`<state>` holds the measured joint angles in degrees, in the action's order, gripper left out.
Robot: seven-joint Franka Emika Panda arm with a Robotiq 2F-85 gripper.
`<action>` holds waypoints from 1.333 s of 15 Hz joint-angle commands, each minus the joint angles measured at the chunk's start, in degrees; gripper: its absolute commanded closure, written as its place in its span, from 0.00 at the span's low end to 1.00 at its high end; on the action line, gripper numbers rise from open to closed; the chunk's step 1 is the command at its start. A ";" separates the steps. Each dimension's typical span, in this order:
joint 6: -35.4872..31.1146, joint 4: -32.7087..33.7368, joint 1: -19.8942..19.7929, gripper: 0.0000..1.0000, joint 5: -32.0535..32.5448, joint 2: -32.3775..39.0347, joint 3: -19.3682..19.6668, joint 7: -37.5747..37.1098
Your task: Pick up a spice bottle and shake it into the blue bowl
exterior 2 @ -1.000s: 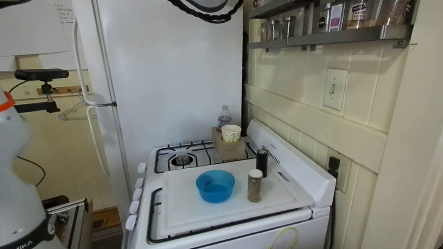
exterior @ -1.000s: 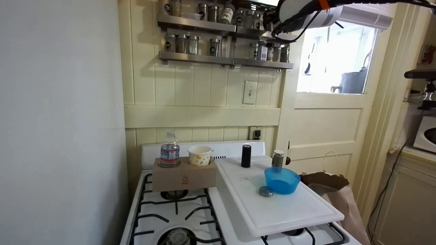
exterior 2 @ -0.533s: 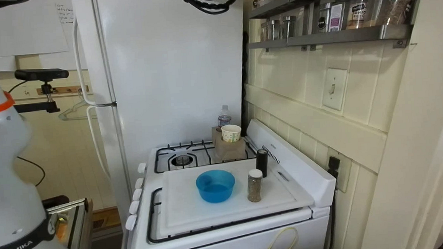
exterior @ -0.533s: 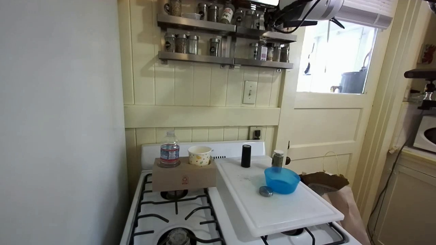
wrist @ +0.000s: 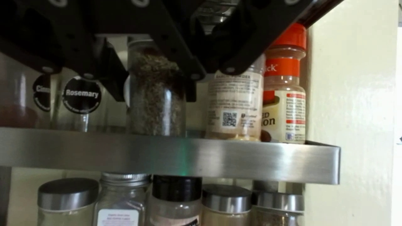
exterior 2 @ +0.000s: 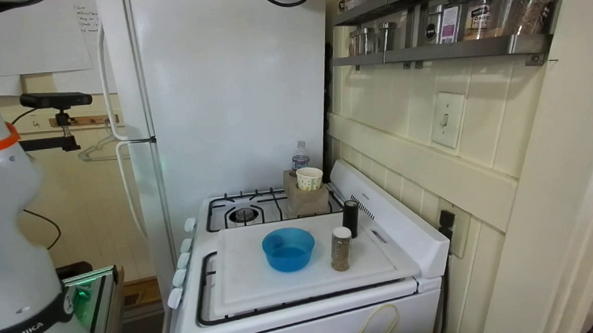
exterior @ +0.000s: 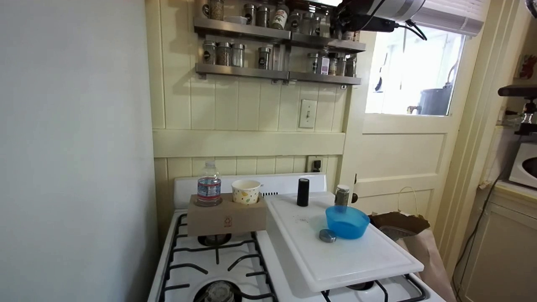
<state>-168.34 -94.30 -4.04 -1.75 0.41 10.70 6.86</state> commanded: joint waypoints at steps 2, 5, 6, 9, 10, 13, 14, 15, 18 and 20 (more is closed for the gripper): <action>4.92 2.82 -0.35 0.76 -5.51 0.32 0.30 2.65; 7.52 3.70 -0.30 0.19 -7.59 0.22 0.27 4.19; 8.39 3.93 -0.23 0.12 -8.07 0.02 0.22 4.85; 11.42 3.94 -0.18 0.00 -7.13 -0.94 0.24 5.46; 12.54 3.88 -0.14 0.00 -7.21 -1.30 0.21 5.70; 15.63 2.68 0.24 0.00 -8.48 -2.95 -0.17 7.12; 16.55 2.49 -0.86 0.00 -8.01 -3.34 -1.43 6.81; 17.05 2.18 -0.86 0.00 -7.86 -3.79 -1.56 6.87; 17.11 1.42 -1.06 0.25 -6.98 -4.96 -1.55 6.98; 16.79 0.54 -0.94 0.34 -8.52 -5.86 -1.37 8.12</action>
<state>-152.87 -90.81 -4.35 -8.11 -2.56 9.86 12.58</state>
